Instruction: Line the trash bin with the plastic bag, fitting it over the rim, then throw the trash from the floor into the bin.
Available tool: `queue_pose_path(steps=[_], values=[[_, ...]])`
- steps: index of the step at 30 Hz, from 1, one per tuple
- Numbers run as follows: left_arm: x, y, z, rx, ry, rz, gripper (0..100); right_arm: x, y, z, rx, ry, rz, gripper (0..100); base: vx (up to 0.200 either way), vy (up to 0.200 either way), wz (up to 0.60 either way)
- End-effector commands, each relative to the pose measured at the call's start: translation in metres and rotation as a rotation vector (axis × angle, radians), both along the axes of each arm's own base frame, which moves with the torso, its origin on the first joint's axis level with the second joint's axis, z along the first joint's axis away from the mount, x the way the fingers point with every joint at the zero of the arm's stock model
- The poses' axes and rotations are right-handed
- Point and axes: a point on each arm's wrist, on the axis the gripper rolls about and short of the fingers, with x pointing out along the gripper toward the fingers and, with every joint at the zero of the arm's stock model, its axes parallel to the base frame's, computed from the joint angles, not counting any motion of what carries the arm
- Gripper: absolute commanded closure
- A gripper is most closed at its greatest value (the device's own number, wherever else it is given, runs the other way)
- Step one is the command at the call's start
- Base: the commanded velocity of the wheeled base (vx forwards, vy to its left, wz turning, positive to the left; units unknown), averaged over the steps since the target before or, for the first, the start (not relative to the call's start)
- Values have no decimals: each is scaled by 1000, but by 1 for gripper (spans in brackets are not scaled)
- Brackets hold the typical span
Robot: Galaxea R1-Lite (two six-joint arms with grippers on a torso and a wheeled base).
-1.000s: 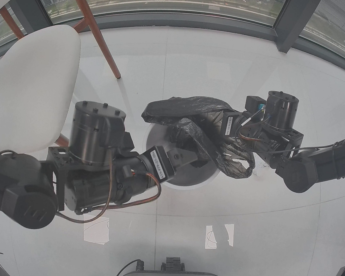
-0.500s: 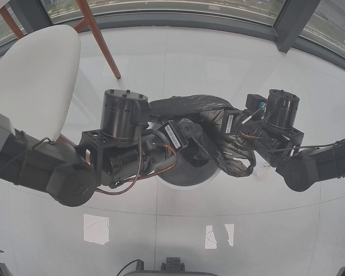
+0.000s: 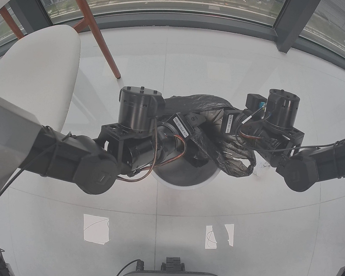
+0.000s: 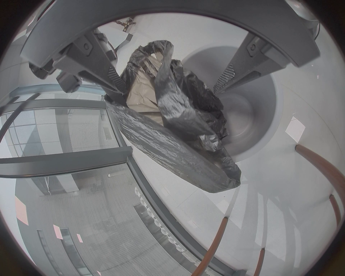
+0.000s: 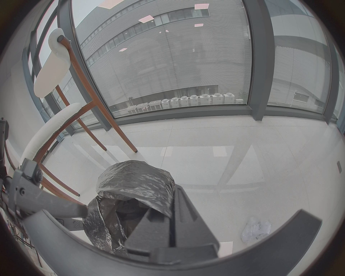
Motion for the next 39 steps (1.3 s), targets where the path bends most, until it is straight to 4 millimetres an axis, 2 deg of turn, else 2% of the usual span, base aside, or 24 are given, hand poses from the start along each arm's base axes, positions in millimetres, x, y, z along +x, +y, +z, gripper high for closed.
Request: queue_pose_path(steps=[1,6,7,21,25,28,32,33,39], values=[[16,-2,-7,-1,1,20,0,0,0,2,3,-6,-1,100,0,0,0],[22,-7,-6,-9,-13,22,0,0,-1,2,3,-6,-2,100,0,0,0],[23,-8,-6,-10,-14,22,100,0,-1,2,3,-6,-2,100,0,0,0],[20,-6,-7,-1,-5,19,100,1,-1,0,-1,1,-4,100,0,0,0],[8,8,-2,19,2,29,100,7,-8,5,9,-15,-24,100,0,0,0],[16,29,-8,85,20,72,100,15,-13,16,27,-46,-42,100,0,0,0],[25,41,3,70,-12,102,100,27,-17,23,36,-63,-45,100,0,0,0],[25,42,13,55,-31,101,100,30,-19,27,36,-63,-45,100,0,0,0],[29,39,30,25,-81,99,100,36,-20,33,34,-57,-36,100,0,0,0]])
